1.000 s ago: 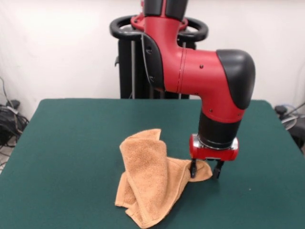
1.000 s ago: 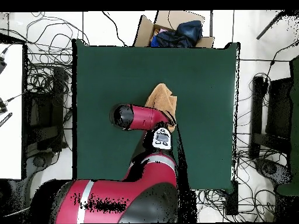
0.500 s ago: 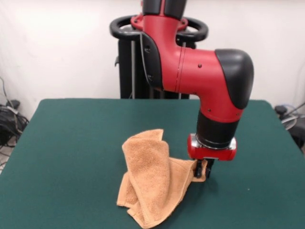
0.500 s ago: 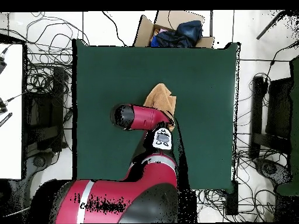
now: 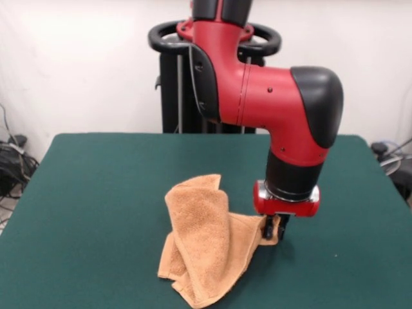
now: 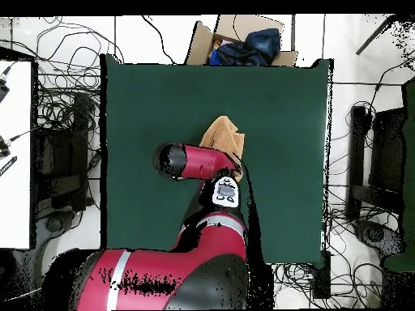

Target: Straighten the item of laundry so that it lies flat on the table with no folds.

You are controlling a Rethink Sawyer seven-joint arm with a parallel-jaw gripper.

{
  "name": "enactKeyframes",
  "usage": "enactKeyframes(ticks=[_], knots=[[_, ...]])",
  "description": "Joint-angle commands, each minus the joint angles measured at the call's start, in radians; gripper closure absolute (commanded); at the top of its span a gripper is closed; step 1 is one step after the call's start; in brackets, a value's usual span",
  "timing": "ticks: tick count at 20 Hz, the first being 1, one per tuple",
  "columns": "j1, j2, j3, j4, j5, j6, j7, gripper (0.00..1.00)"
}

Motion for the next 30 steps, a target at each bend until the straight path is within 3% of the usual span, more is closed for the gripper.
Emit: enactKeyframes(ticks=[1,12,20,24,30], knots=[[-0.032,-0.057,0.048,0.033,0.054,0.138,0.185,1.0],[-0.158,-0.38,0.197,0.219,0.105,0.167,0.121,1.0],[-0.239,-0.484,0.27,0.264,0.148,0.177,0.087,1.0],[-0.256,-0.518,0.261,0.22,0.159,0.222,0.097,1.0],[-0.264,-0.563,0.221,0.061,0.142,0.476,0.129,1.0]])
